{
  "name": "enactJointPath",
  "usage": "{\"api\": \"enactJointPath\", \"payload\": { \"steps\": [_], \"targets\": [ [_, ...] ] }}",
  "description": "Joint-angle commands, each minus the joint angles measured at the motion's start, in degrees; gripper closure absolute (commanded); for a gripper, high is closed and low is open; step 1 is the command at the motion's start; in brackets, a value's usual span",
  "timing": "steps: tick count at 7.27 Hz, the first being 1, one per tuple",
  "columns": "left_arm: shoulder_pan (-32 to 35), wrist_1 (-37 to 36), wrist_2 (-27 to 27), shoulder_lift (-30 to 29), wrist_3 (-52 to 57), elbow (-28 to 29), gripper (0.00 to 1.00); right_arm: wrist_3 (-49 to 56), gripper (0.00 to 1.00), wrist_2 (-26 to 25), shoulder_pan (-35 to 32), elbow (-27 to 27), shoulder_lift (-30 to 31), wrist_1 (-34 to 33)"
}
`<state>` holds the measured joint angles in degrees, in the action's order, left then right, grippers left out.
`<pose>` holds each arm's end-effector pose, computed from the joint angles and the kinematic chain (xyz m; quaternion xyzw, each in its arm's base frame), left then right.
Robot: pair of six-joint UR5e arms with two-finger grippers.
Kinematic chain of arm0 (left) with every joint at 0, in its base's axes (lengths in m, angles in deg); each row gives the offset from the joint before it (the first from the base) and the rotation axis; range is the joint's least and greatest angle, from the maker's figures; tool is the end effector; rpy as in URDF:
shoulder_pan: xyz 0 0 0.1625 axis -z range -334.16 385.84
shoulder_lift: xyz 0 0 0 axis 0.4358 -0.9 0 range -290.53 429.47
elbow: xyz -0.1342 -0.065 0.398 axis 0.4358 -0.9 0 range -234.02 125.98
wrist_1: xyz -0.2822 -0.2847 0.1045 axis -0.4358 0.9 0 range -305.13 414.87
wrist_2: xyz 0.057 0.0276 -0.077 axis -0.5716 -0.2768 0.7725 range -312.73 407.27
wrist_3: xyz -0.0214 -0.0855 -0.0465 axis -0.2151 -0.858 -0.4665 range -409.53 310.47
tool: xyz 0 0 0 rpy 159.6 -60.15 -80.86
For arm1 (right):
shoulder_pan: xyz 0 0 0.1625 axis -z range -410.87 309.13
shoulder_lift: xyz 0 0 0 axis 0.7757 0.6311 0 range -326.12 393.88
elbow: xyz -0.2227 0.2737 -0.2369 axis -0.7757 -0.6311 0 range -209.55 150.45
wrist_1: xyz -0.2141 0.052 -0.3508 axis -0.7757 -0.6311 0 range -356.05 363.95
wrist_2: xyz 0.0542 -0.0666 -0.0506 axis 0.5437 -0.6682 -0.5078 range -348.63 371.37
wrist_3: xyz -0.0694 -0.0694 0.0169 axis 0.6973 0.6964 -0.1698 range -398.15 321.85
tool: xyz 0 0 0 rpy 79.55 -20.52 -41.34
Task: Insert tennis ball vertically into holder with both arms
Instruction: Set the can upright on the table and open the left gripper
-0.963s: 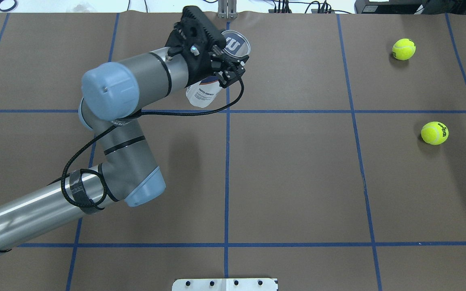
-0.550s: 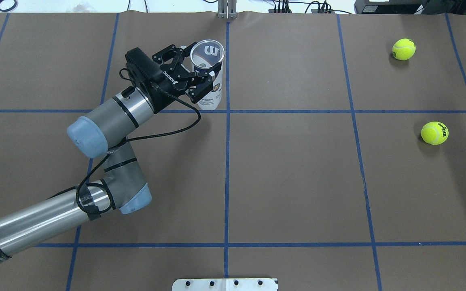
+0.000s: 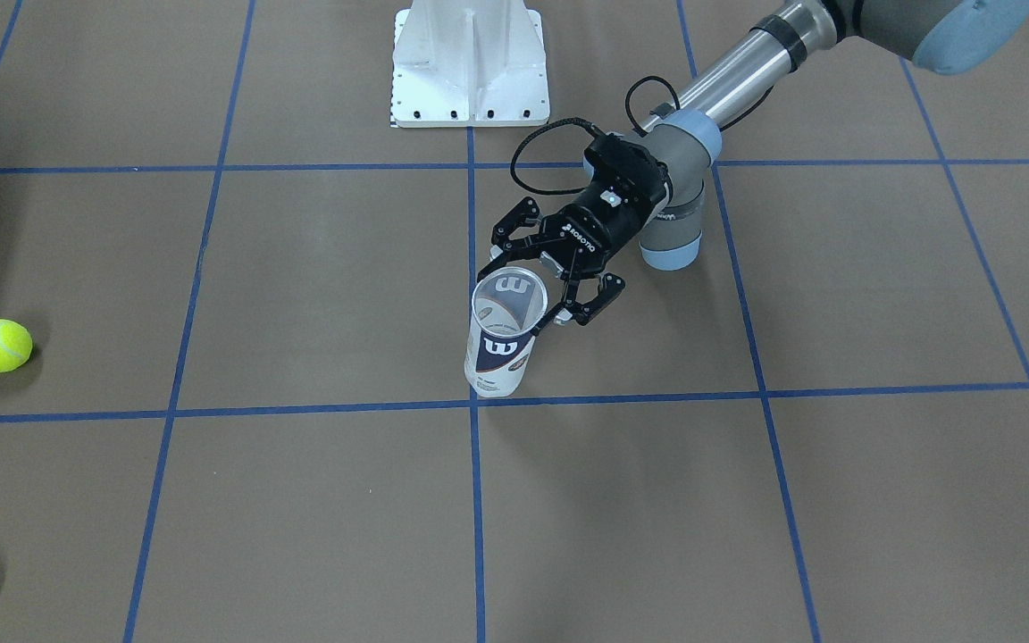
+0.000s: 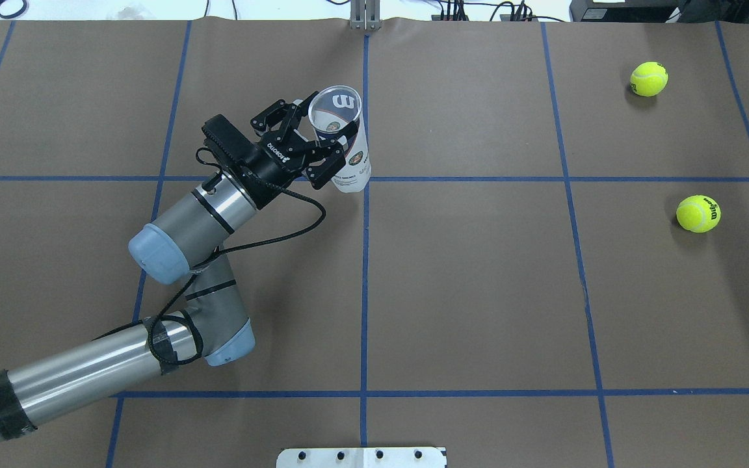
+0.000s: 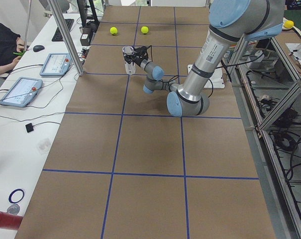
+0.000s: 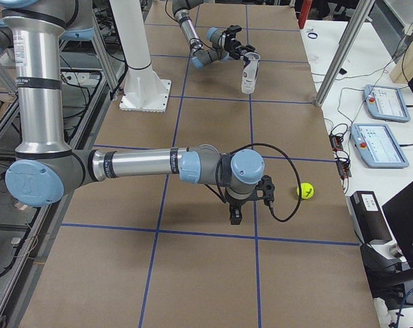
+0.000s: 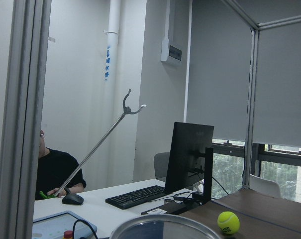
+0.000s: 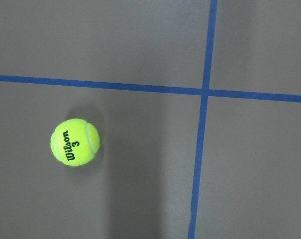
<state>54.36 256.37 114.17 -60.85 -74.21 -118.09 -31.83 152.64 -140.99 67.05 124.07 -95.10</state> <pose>0.5070 -0.4717 0.2546 0.6996 0.5293 -0.0286 0.4792 0.0566 -0.4850 0.6106 0.0035 -0.4330 -0.0388 0.9005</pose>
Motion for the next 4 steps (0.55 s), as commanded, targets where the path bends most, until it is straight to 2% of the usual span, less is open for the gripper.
{"api": "enactJointPath", "payload": {
  "steps": [1,4],
  "targets": [
    [-0.1,-0.2,-0.1,0.0,0.1,1.4,0.68,0.0,0.0,0.0,0.0,0.0,0.0,0.0],
    [-1.5,-0.5,0.0,0.0,0.1,2.5,0.67,0.1,0.0,0.0,-0.1,-0.2,0.1,0.0]
  ]
}}
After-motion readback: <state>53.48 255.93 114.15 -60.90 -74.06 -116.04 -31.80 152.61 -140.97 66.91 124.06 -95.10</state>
